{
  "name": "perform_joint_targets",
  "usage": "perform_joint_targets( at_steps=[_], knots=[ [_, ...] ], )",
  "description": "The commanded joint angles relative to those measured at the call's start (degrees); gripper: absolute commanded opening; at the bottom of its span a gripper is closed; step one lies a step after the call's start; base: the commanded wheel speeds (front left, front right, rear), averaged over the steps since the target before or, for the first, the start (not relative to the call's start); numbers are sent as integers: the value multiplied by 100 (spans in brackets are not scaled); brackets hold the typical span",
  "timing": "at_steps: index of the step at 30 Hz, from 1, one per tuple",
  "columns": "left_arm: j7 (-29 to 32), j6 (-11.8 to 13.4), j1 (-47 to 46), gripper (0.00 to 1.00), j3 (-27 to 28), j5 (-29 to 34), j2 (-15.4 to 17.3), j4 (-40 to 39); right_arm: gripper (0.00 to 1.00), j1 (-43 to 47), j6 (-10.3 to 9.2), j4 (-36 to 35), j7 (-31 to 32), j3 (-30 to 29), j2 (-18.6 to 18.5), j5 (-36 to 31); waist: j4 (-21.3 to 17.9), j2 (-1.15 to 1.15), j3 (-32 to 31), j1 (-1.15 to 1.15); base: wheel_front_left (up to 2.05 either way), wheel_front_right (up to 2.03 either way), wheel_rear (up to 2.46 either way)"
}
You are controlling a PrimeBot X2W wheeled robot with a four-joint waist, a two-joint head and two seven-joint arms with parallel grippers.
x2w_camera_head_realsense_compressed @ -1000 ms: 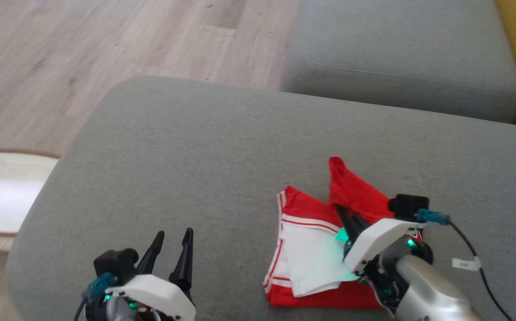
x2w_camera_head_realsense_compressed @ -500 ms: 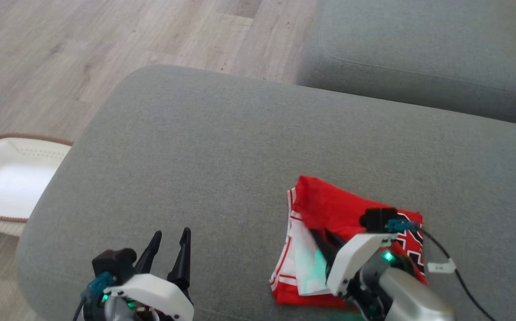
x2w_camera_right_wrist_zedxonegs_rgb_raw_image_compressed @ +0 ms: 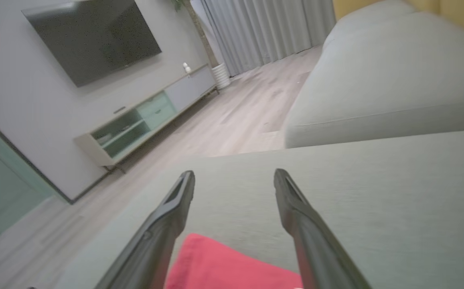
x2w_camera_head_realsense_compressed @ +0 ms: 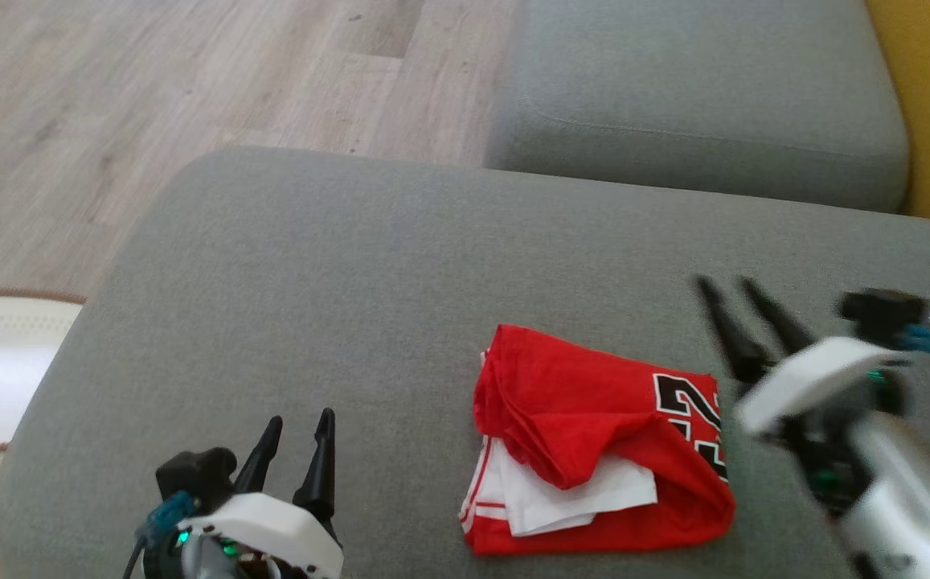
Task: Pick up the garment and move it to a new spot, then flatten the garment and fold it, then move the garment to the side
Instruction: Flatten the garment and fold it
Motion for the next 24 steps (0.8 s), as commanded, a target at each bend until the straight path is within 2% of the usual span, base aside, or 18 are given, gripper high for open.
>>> perform_joint_targets(
  at_steps=[1,5,6,7,8,15,18,21,24],
  knots=[
    [-62,35,-167,100,205,-48,48,-156,100,30,39,-131,75,-58,-132,-142,-18,0,-18,0,0,0,0],
    [-73,6,-218,100,177,-49,0,-115,100,81,39,166,735,-604,-400,-581,5,0,-14,0,0,0,0],
    [-76,-4,-226,100,171,-51,-7,-104,71,60,39,235,917,-636,-371,-581,18,0,-11,0,0,0,0],
    [-78,-16,-231,100,168,-56,-13,-91,29,28,39,324,1118,-633,-353,-607,32,0,-6,0,0,0,0],
    [-80,-29,-237,100,164,-60,-19,-76,0,-12,39,393,1329,-594,-324,-618,48,0,0,0,0,0,0],
    [-90,-85,-305,100,133,-71,-61,36,0,-275,39,953,2394,-252,35,-488,254,0,46,0,0,0,0],
    [-92,-91,-322,100,129,-74,-65,80,0,-289,39,1242,2813,-175,295,-249,378,0,57,0,0,0,0],
    [-93,-85,-320,100,142,-81,-51,107,0,-185,39,1176,3232,37,535,96,481,0,69,0,0,0,0],
    [-98,-78,-302,100,160,-91,-36,111,0,21,39,811,3472,302,743,503,517,0,80,0,0,0,0]
  ],
)
